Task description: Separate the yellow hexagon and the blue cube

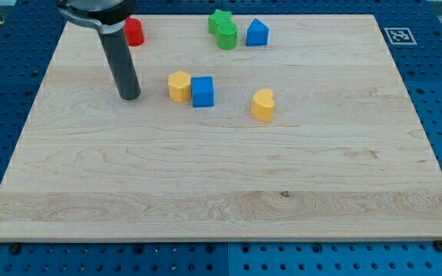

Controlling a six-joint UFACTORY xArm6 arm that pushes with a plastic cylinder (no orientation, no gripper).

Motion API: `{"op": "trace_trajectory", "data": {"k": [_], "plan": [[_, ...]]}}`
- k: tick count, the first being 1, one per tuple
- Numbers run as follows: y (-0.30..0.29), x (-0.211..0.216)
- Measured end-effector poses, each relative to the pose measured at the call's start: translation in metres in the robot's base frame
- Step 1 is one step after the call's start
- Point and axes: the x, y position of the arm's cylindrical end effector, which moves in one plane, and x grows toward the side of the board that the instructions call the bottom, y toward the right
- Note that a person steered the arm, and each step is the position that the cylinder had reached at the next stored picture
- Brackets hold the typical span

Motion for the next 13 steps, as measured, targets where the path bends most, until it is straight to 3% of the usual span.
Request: {"op": "trace_trajectory", "data": {"k": [2,4,6,13], "plan": [[0.01,0.008],[0.065,0.008],[0.067,0.008],[0.146,-0.042]]}}
